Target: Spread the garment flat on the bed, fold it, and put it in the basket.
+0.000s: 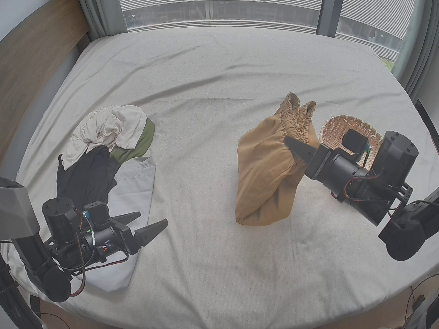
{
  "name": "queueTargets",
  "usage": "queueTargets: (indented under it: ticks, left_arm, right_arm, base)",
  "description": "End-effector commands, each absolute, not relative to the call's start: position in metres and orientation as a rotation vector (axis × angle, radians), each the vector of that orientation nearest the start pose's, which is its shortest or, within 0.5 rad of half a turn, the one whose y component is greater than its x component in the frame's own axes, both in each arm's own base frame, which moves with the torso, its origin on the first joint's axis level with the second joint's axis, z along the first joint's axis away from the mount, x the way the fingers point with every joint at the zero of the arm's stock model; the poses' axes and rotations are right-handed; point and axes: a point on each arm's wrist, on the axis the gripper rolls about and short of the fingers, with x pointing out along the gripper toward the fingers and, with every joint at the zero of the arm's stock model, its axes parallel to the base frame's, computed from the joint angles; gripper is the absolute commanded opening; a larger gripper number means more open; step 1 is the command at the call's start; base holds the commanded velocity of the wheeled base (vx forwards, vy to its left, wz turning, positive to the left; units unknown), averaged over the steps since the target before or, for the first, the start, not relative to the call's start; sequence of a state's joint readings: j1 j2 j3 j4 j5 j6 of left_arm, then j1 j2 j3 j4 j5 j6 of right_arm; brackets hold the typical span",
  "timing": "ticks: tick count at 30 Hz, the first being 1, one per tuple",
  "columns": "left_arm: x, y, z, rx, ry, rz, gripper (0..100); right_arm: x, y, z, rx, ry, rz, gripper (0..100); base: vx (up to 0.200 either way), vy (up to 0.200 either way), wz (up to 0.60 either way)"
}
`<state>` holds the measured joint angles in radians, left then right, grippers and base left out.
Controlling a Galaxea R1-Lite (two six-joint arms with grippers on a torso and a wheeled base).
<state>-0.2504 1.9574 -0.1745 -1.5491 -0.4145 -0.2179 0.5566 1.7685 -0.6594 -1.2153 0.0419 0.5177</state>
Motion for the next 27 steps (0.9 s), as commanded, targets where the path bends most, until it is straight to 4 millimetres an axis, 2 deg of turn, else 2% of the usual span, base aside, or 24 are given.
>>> queueTargets:
  ticks: [1, 12, 20, 27]
  left_arm:
    - [0.234, -0.069, 0.069, -0.197, 0.300, -0.637, 100]
    - [0.233, -0.065, 0.069, -0.104, 0.269, -0.713, 100]
    - [0.230, -0.062, 0.065, -0.064, 0.277, -0.710, 100]
    - [0.229, -0.062, 0.064, -0.066, 0.287, -0.708, 100]
  right_arm:
    - [0.261, 0.159, 0.199, 0.536, -0.001, 0.611, 0]
    - [0.265, 0.145, 0.216, 0.521, -0.046, 0.556, 0]
    - [0.283, 0.120, 0.234, 0.518, -0.141, 0.420, 0]
    - [0.296, 0.093, 0.232, 0.477, -0.179, 0.270, 0]
  base:
    - [0.000, 0.000, 0.00]
    - [0.000, 0.000, 0.00]
    - [0.000, 0.000, 0.00]
    - [0.000, 0.000, 0.00]
